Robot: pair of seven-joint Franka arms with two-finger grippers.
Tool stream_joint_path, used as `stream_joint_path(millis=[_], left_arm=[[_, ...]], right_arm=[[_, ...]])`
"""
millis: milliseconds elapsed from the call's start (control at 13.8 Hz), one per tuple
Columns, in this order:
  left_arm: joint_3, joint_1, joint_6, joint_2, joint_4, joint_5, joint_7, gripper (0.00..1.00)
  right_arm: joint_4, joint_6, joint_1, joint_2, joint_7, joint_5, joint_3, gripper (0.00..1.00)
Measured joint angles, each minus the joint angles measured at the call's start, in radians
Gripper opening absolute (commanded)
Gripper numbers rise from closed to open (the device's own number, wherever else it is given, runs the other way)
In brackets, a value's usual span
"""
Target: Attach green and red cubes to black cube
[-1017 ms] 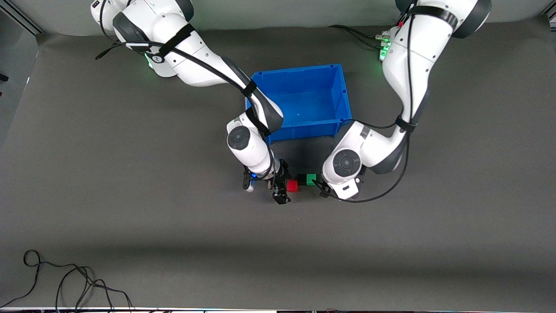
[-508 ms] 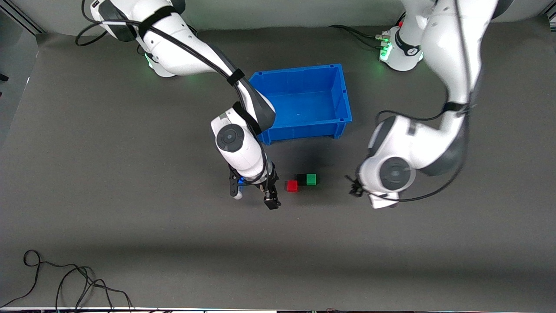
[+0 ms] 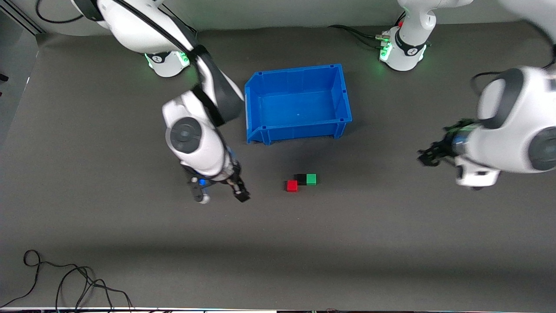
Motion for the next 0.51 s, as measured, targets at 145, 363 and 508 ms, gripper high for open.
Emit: stream_joint_path(millis=[145,363,508], left_arm=[[0.002,0.066,-0.031,-0.036,0.000,0.000,0.179,1.00],[0.003,0.142,-0.042,-0.088,0.001,0.000,0.436,1.00],[0.002,0.158,-0.041,-0.121,0.001,0.000,0.536,1.00]], right_arm=[[-0.001,-0.119,-0.003,-0.080,-0.148,-0.029,-0.041,1.00],[-0.006,-0.249,-0.005,-0.187,-0.364,-0.068,-0.094,1.00],[-0.034,-0.283,-0.038,-0.259,-0.508,-0.104,-0.105,1.00]])
